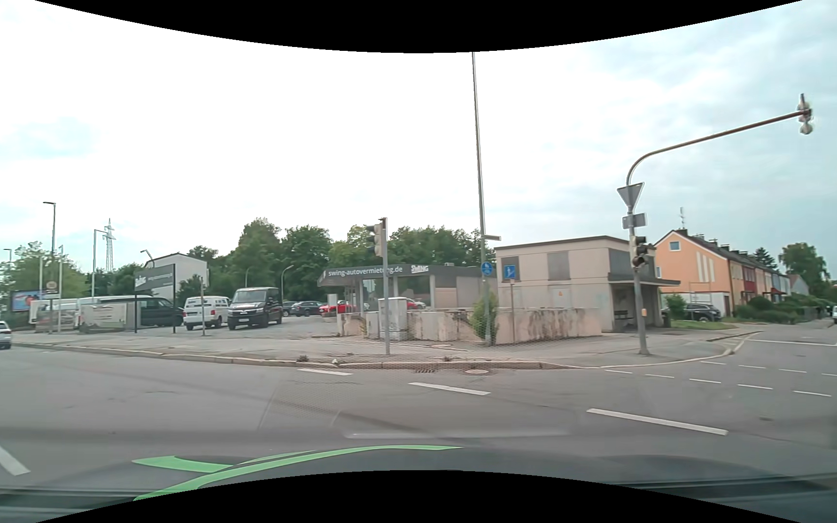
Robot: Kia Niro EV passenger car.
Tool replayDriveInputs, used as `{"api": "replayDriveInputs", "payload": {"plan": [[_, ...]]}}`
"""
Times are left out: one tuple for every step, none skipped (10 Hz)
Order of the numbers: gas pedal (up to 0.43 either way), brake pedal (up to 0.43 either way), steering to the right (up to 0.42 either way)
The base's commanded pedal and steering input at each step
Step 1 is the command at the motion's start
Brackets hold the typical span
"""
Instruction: Follow the waypoints while adhering to traffic rules and regulations
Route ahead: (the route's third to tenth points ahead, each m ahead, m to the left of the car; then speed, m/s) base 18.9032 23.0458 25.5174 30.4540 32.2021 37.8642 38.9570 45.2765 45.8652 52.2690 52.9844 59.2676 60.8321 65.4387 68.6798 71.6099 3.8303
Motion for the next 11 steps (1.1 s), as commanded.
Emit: {"api": "replayDriveInputs", "payload": {"plan": [[0.150, 0.000, -0.495], [0.150, 0.000, -0.494], [0.150, 0.000, -0.492], [0.150, 0.000, -0.486], [0.150, 0.000, -0.474], [0.150, 0.000, -0.459], [0.150, 0.000, -0.447], [0.150, 0.000, -0.435], [0.150, 0.000, -0.420], [0.150, 0.000, -0.402], [0.150, 0.000, -0.374]]}}
